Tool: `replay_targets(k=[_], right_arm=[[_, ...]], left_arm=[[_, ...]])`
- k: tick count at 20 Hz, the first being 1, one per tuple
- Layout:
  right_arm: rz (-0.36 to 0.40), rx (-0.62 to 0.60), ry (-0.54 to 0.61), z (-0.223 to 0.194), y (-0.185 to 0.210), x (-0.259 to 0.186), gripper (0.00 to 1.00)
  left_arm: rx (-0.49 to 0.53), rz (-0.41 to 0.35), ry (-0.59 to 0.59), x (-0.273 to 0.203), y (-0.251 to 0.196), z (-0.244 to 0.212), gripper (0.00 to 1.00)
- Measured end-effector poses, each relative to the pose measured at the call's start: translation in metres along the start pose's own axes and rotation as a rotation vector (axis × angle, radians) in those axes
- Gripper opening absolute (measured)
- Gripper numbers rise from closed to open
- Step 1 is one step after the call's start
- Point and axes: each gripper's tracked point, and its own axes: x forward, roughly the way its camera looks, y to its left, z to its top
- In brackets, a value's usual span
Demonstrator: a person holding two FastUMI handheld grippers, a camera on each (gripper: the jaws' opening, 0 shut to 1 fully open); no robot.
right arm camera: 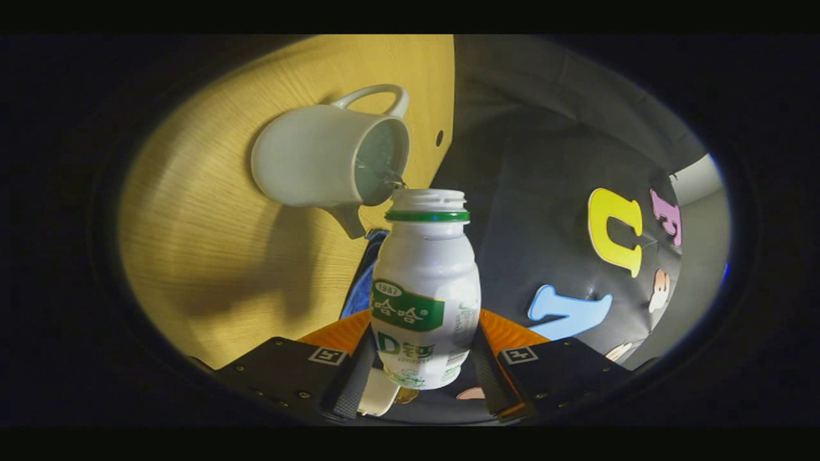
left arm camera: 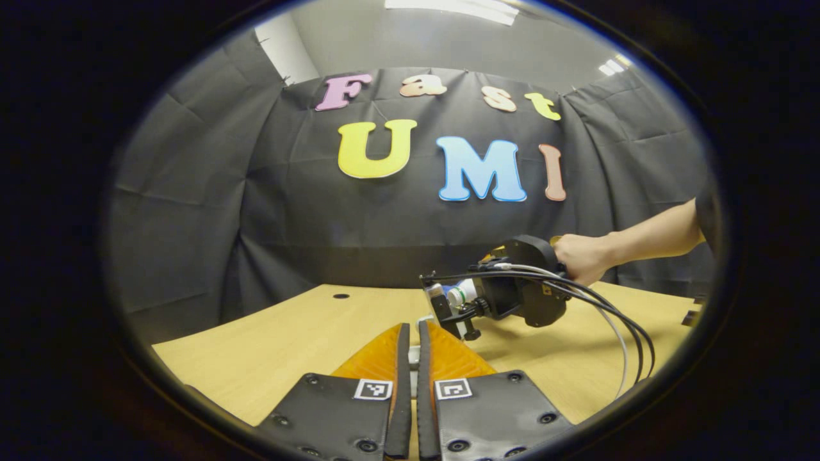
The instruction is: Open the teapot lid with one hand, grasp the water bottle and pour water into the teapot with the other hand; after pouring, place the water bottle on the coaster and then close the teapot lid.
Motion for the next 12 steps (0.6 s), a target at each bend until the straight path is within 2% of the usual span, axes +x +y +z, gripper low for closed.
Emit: replay_targets(k=[12], right_arm=[[-0.04, -0.109, -0.013, 0.005, -0.014, 0.0, 0.72]], left_arm=[[-0.001, 0.007, 0.01, -0.001, 0.005, -0.005, 0.1]])
